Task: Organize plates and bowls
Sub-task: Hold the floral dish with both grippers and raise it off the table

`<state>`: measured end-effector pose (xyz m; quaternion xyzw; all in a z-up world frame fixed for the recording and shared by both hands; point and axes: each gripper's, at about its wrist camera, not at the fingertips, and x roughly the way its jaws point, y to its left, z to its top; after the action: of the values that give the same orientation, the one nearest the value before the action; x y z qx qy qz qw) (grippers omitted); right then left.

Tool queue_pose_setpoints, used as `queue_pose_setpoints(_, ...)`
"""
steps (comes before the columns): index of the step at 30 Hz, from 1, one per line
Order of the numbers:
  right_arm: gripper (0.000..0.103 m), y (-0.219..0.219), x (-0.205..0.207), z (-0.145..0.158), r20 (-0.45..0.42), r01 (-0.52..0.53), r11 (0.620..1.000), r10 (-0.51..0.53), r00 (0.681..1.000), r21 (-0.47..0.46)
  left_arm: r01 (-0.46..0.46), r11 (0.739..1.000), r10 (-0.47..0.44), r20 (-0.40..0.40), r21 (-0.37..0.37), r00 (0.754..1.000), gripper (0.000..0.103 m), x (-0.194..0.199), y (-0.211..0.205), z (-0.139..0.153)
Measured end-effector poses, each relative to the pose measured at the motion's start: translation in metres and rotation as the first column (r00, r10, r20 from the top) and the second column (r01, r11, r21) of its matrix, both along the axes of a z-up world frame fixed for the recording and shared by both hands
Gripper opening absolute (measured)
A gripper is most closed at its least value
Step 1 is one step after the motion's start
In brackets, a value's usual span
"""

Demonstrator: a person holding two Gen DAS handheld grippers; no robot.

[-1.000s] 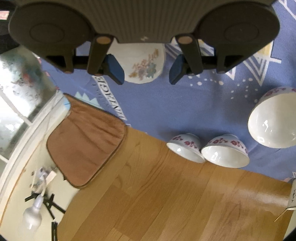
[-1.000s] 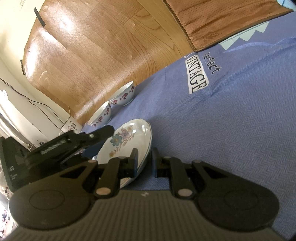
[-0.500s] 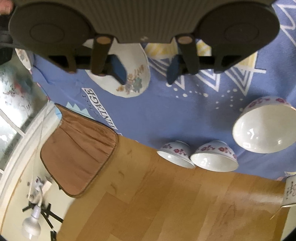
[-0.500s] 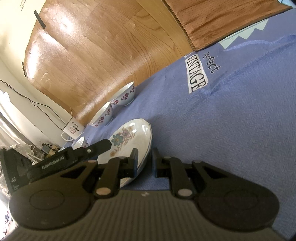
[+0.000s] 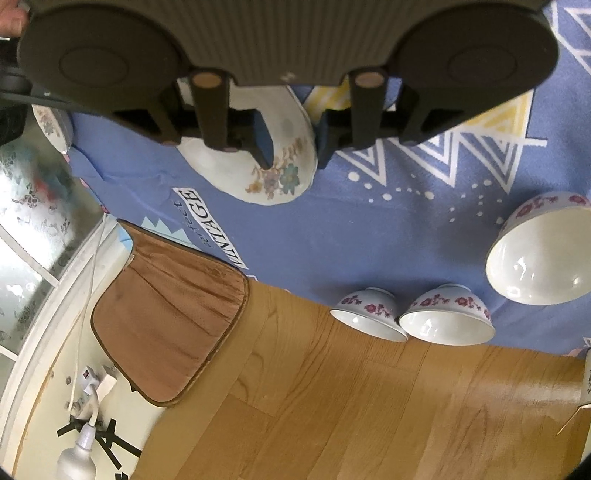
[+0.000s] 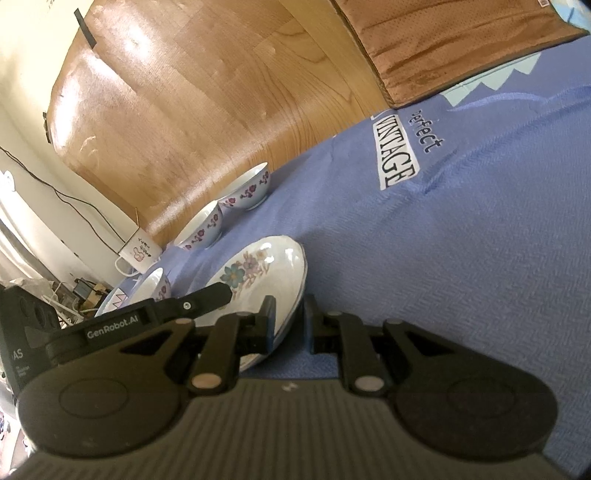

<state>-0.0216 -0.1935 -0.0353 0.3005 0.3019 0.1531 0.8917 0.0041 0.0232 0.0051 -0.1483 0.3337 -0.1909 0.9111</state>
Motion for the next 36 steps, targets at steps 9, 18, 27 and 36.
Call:
queue_pose_setpoints(9,0.018,0.0001,-0.0001,0.0005,0.000,0.000,1.000,0.000,1.000,-0.002,-0.002,1.000,0.002,0.005,0.002,1.000,0.023,-0.0003,0.0001,-0.0004)
queue_pose_setpoints(18,0.018,0.0005,-0.0001,0.0013,0.006,0.004,1.000,-0.003,1.000,-0.018,0.003,1.000,-0.003,0.000,0.007,1.000,0.025,0.0002,-0.0011,-0.0008)
queue_pose_setpoints(27,0.018,0.0009,-0.0004,0.0014,0.006,0.003,1.000,-0.003,1.000,-0.018,0.006,1.000,-0.006,0.002,0.009,1.000,0.026,0.0004,-0.0015,-0.0009)
queue_pose_setpoints(36,0.018,0.0008,-0.0005,0.0013,0.007,0.003,1.000,-0.003,1.000,-0.019,0.008,1.000,-0.008,0.000,0.009,1.000,0.026,0.0007,-0.0019,-0.0012)
